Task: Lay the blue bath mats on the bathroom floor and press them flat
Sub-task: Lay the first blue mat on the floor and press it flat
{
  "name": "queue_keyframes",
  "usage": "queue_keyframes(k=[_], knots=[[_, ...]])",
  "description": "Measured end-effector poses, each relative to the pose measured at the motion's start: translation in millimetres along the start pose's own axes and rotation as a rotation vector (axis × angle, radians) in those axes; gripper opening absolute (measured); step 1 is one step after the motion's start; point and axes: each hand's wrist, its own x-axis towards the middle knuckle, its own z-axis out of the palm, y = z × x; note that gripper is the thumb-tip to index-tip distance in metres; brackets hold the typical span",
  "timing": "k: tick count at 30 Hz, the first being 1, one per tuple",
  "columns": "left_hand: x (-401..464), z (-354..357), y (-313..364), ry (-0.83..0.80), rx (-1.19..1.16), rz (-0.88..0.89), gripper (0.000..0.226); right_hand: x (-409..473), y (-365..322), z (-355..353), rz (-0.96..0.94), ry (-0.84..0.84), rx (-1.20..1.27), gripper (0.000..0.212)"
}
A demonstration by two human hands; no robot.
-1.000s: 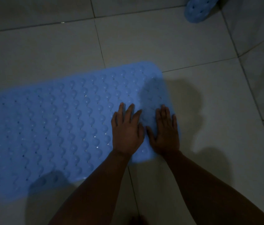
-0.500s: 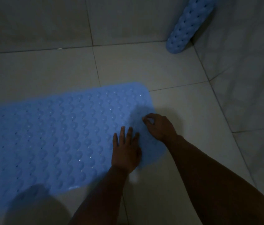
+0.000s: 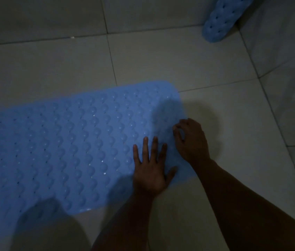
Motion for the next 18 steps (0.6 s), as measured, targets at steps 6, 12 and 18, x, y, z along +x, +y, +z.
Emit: queue_keyframes(k=[6, 12, 18], knots=[[-3, -1, 1, -0.054, -0.042, 0.006, 0.088, -5, 8, 1, 0.016, -0.057, -0.036, 0.026], [6, -13, -6, -0.207, -0.114, 0.012, 0.1, 2, -29, -28, 0.105, -0.226, 0.01, 0.04], [-33, -72, -76, -0.083, -0.227, -0.08, 0.057, -26, -104, -18, 0.088, -0.358, 0.041, 0.047]])
